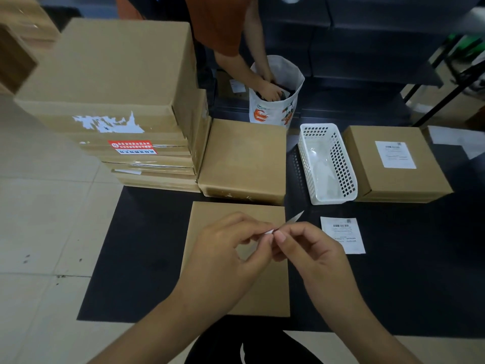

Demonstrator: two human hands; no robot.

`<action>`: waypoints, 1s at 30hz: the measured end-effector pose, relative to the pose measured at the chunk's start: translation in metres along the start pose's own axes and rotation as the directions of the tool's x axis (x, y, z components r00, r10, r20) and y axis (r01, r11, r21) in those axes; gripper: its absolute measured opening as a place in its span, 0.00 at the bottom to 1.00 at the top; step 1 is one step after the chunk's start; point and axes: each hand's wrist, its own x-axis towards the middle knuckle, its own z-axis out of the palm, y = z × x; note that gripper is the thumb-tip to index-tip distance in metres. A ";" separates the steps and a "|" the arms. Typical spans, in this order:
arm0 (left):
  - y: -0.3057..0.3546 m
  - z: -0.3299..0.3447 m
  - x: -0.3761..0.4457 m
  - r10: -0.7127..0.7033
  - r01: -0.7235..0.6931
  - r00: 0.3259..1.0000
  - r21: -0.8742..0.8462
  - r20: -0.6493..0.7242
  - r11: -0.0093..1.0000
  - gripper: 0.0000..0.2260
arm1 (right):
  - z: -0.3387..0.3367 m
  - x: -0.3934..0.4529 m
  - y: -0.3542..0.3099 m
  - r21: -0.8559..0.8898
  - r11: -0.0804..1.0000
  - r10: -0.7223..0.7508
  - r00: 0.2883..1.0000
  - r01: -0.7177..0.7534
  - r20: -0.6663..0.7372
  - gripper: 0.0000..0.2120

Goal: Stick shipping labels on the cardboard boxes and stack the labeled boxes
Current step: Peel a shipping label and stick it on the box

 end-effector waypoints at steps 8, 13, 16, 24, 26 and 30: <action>0.005 0.009 -0.002 -0.279 0.291 0.954 -0.134 0.106 0.947 0.07 | -0.017 -0.009 0.014 -0.347 0.919 -0.152 0.981 0.185 0.121 0.07; 0.000 0.013 0.001 -0.451 0.531 0.843 -0.319 0.293 0.785 0.05 | -0.029 -0.012 0.018 -0.432 0.863 -0.207 0.963 0.262 0.170 0.06; -0.002 0.017 0.001 -0.492 0.582 0.811 -0.352 0.318 0.733 0.05 | -0.032 -0.014 0.017 -0.394 0.889 -0.188 0.971 0.233 0.151 0.06; 0.010 0.033 -0.005 -0.268 0.281 0.959 -0.169 0.097 0.945 0.10 | -0.034 -0.016 0.017 -0.229 0.967 -0.105 0.994 0.108 0.025 0.05; 0.009 0.036 -0.007 -0.158 0.161 0.986 -0.061 0.055 0.985 0.10 | -0.034 -0.016 0.016 -0.185 0.980 -0.072 0.997 0.072 0.009 0.07; 0.008 0.040 -0.008 -0.064 0.062 0.997 0.057 0.039 0.996 0.12 | -0.037 -0.014 0.015 -0.139 0.990 -0.018 1.000 0.018 -0.002 0.07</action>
